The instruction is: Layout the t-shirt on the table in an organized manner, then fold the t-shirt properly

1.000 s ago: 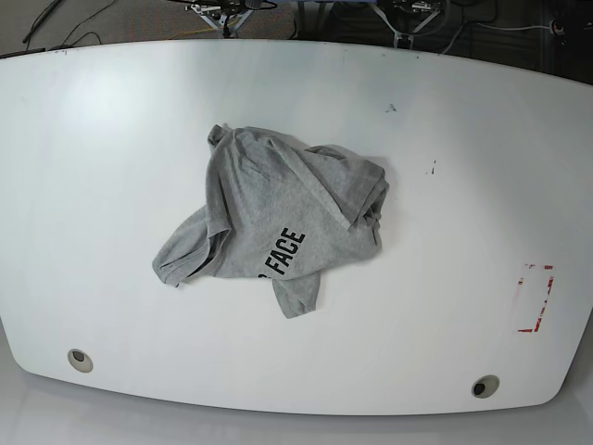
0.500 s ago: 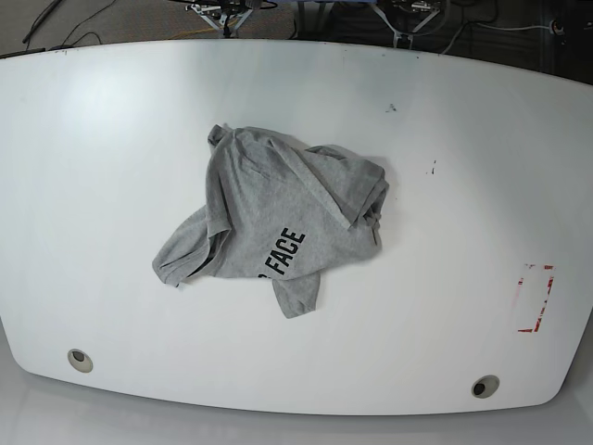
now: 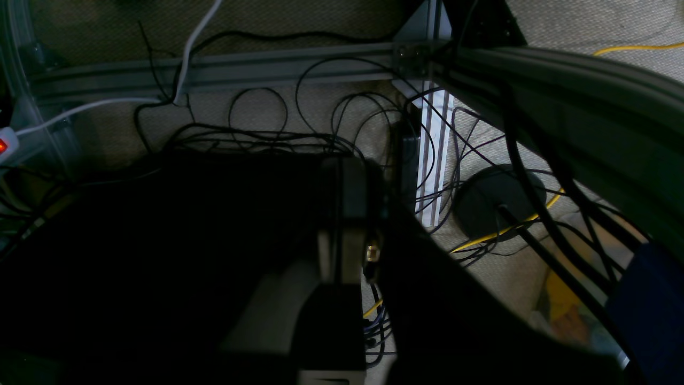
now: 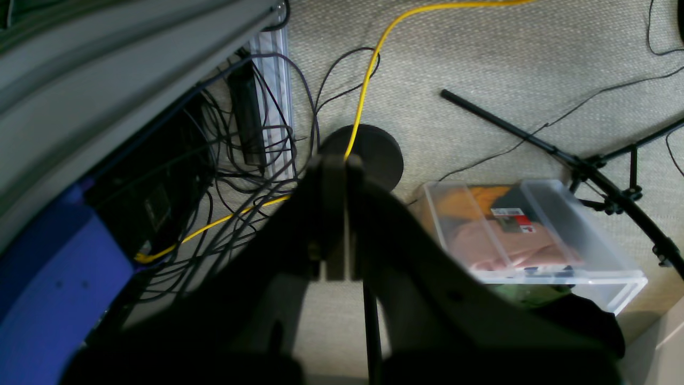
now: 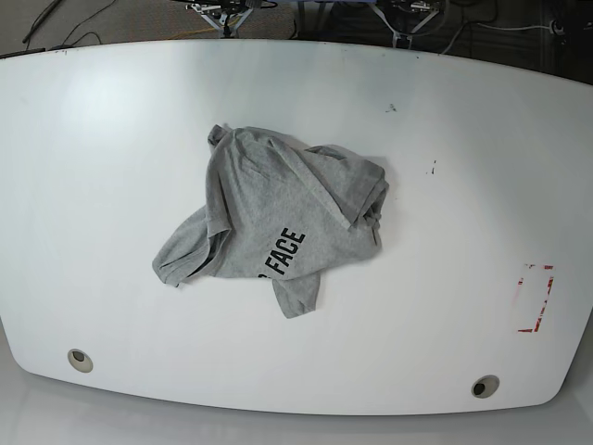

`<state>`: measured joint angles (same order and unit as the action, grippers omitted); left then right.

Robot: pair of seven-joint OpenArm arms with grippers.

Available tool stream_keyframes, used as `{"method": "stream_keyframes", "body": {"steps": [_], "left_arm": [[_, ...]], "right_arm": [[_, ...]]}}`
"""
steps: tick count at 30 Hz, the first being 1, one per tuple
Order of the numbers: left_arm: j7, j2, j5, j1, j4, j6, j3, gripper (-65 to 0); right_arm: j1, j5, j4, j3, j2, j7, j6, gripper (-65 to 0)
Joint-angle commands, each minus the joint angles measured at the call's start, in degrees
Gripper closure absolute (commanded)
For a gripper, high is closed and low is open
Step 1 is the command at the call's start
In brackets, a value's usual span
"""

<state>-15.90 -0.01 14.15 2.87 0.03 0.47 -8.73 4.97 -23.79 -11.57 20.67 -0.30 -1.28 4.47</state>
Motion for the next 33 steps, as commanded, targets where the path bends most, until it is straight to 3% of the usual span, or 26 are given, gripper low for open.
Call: {"method": "stream_keyframes", "body": {"steps": [1, 33], "left_arm": [[0.14, 0.11, 0.18, 0.21, -0.03, 0.3, -0.01, -0.6], [0.38, -0.12, 0.13, 0.25, 0.01, -0.34, -0.28, -0.4]], "right_arm": [[0.06, 0.09, -0.11, -0.05, 0.21, 0.11, 0.01, 0.0], [-0.53, 0.27, -0.87, 0.13, -0.45, 0.27, -0.29, -0.4]]}}
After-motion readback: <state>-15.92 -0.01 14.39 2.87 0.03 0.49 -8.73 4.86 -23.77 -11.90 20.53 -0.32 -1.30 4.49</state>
